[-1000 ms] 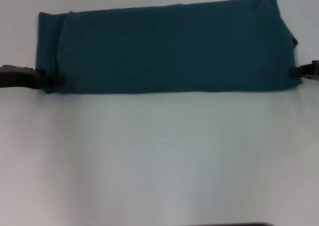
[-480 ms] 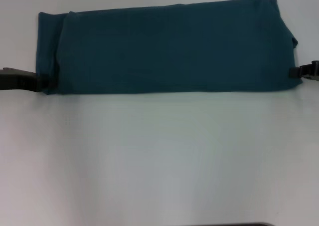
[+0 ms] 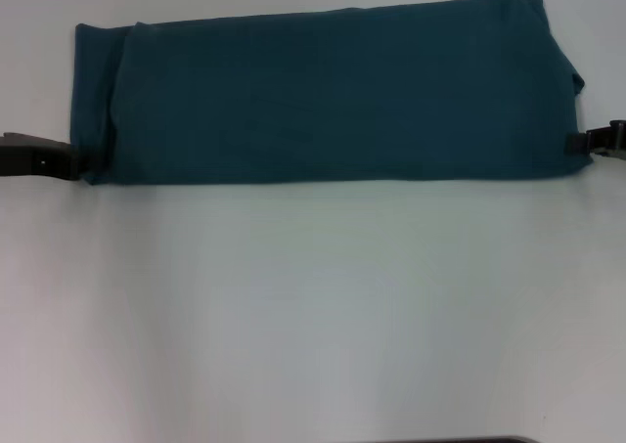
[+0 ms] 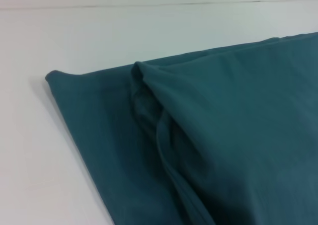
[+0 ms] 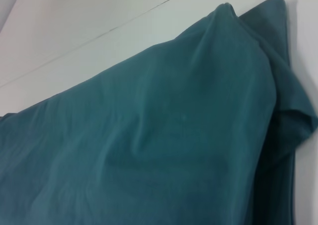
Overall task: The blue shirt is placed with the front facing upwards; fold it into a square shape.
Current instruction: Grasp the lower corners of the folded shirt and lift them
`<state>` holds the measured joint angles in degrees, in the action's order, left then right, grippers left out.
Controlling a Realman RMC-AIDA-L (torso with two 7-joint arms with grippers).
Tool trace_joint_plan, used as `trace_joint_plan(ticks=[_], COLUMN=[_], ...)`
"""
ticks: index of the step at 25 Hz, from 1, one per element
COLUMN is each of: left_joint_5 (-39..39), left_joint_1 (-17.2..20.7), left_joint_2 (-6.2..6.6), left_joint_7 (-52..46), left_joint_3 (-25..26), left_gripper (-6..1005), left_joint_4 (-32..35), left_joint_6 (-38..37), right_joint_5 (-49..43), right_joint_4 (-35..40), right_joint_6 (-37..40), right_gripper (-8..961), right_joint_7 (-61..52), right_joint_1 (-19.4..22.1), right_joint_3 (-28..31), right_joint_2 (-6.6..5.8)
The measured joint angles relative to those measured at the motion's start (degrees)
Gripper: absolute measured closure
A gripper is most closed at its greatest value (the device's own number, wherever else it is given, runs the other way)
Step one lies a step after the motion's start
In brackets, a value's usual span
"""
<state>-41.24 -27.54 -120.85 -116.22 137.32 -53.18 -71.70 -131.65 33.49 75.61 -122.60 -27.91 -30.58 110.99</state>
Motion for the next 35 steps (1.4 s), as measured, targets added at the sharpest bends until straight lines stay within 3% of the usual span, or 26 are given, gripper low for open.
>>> trace_joint_plan(ticks=[13, 26, 35], left_joint_5=[-0.49, -0.48, -0.16], left_joint_1=[2.29, 6.18, 7.40], left_joint_2=[0.23, 0.40, 0.50], left_joint_7=[-0.28, -0.32, 2.77], left_joint_3=[3.33, 6.25, 9.59], left_gripper=[1000, 1000, 1000], left_joint_4=[-5.86, -11.58, -11.70], left_joint_6=[-10.35, -21.07, -30.48], right_joint_5=[0.29, 0.57, 0.16], right_joint_4=[0.64, 4.33, 5.92], right_joint_6=[4.65, 11.74, 18.24], right_gripper=[949, 948, 948], right_joint_7=[2.24, 4.37, 6.17], right_joint_1=[2.60, 8.84, 11.95], right_joint_3=[0.56, 4.87, 6.85], right_joint_2=[-0.17, -0.46, -0.63])
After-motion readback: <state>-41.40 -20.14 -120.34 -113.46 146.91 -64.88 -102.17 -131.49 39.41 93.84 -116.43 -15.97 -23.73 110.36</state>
